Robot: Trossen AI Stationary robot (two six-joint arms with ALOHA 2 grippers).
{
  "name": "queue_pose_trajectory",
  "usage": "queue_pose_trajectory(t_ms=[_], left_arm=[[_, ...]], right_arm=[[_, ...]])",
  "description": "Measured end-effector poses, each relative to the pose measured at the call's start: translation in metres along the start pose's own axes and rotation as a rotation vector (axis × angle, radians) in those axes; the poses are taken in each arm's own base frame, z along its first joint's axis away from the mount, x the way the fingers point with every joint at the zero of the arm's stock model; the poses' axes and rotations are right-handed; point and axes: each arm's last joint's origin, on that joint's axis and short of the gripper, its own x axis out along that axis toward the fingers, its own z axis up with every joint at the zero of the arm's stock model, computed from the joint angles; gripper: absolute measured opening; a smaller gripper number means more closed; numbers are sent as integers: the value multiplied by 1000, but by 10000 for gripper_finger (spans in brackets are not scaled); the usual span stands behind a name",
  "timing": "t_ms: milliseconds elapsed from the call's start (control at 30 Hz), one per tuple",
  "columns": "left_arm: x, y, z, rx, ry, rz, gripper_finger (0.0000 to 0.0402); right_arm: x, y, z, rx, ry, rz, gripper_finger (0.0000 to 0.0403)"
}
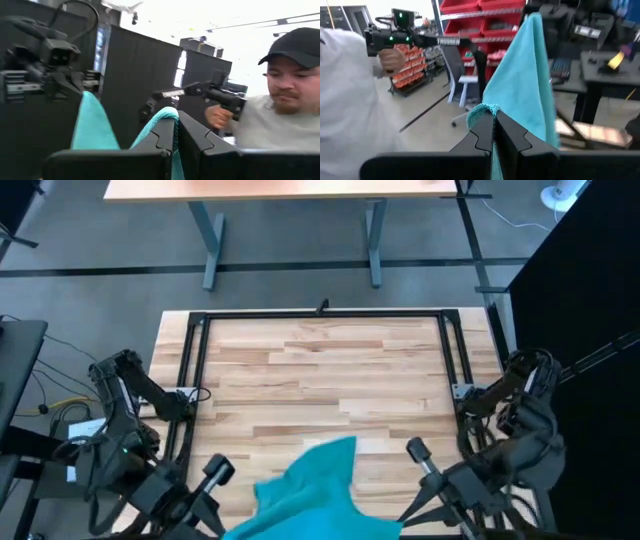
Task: Roll towel
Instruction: Roll the blue towel
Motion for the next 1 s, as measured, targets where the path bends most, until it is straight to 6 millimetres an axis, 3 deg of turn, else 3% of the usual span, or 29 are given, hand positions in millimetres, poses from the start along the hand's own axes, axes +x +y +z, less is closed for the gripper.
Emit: queue_pose_trajectory(t_ms=[267,500,800,1000], left_arm=[[-3,2,27,125,-65,41,0],[-12,13,35,199,4,148,0],[-50,43,80,207,-45,204,0],[-62,48,89,225,-37,203,0]], right_arm=[[-27,2,35,-114,-106,-29,0],[-42,-11,44,-176,-35,-220,0],[-82,-36,79,-260,-118,-373,0],[-80,-39,77,-322,-89,-388,0]])
